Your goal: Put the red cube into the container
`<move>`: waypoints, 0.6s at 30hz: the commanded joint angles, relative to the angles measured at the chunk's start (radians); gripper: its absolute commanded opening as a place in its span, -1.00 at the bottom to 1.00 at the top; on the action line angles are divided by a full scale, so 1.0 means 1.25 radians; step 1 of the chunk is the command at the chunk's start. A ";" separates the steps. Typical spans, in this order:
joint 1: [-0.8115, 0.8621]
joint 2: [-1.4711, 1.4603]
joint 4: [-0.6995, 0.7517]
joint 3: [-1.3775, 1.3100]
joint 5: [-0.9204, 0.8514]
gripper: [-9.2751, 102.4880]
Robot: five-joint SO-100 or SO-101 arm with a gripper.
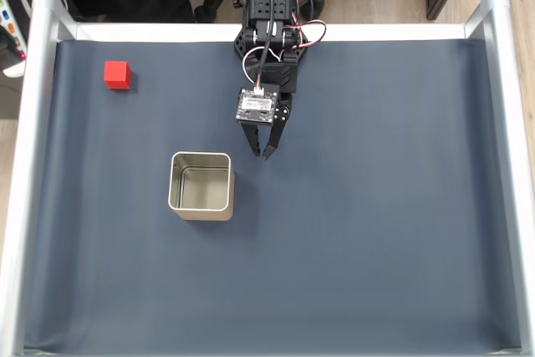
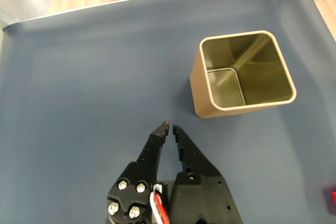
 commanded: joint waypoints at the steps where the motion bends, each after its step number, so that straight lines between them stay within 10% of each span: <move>1: 0.009 -0.037 -0.015 -0.090 0.011 -0.83; 18: 0.099 -0.346 0.247 -0.530 0.037 -0.83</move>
